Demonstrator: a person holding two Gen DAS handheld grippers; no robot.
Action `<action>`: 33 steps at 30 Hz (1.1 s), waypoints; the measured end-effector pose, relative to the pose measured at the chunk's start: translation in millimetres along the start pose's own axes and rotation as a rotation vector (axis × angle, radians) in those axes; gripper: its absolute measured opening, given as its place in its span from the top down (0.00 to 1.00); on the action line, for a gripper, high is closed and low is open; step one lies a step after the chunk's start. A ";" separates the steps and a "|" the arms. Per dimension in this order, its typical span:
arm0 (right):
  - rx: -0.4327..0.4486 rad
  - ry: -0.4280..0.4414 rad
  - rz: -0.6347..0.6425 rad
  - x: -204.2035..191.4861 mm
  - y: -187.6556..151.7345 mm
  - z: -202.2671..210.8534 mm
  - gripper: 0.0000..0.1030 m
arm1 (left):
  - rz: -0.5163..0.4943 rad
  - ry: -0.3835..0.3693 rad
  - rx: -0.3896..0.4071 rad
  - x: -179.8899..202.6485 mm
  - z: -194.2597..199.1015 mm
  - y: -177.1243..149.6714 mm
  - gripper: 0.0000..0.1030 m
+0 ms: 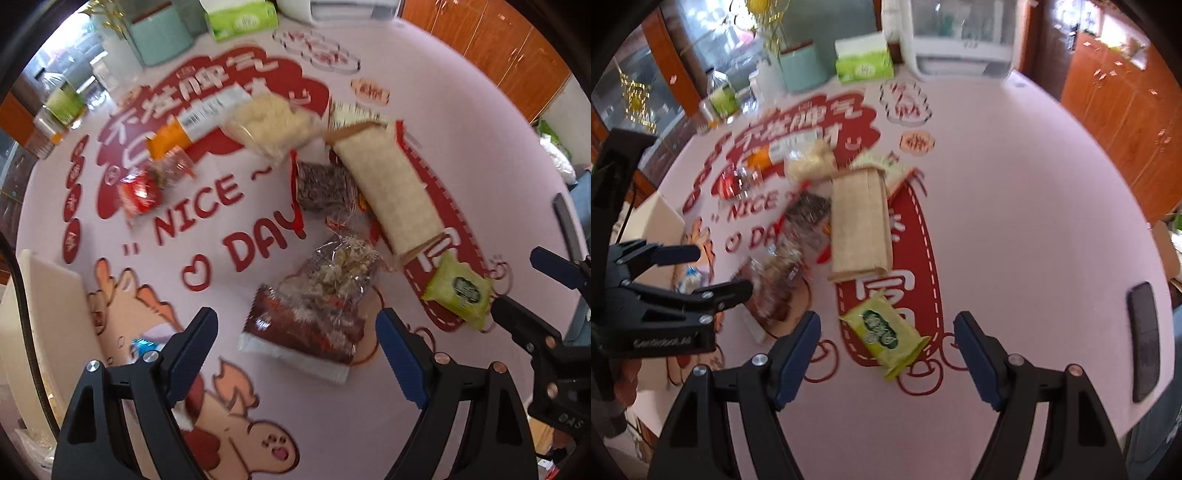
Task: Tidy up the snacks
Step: 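Grasp the brown nut bag with the left tool while the right tool grasps the green snack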
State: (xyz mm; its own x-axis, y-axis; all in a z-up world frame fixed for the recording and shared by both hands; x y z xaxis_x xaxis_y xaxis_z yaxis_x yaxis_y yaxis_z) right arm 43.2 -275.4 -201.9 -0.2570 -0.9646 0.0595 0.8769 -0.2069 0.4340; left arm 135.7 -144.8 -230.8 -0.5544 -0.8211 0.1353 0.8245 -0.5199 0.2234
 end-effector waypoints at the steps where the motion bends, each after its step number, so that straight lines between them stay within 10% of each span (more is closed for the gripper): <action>1: -0.018 0.010 0.020 1.7 -0.6 -8.6 0.27 | 0.007 0.000 -0.019 0.2 -8.2 0.8 0.16; 14: -0.049 0.032 0.212 -9.5 -13.1 -43.3 0.27 | 0.062 -0.037 -0.085 1.4 -48.0 17.1 0.16; 18: -0.066 0.023 0.258 -17.2 -16.3 -53.3 0.45 | 0.059 -0.057 -0.080 0.8 -50.3 21.7 0.17; 21: -0.058 0.013 0.272 -19.9 -16.5 -55.6 0.54 | 0.045 -0.076 -0.061 4.4 -49.2 28.1 0.30; 23: -0.050 0.014 0.279 -21.5 -15.8 -55.1 0.61 | 0.012 -0.081 -0.037 10.0 -46.2 32.1 0.60; 33: -0.055 -0.005 0.253 -24.6 -15.5 -53.9 0.63 | 0.005 -0.099 -0.028 12.4 -36.9 31.2 0.64</action>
State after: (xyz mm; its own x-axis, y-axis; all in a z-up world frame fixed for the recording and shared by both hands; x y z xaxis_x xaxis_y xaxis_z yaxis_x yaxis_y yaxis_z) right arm 57.9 -257.3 -258.5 -0.0284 -0.9860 0.1645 0.9342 0.0324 0.3554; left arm 158.7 -179.9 -257.7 -0.5577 -0.7973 0.2310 0.8293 -0.5234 0.1957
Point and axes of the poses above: each gripper's, at about its wrist camera, not at the fingertips, and z roughly against the way its jaws point, x to its right, y to its top, the point moved 5 cm from there along -z, roughly the way its jaws point, and after that the axes turned 9 degrees about -y, right-handed, at the moved point
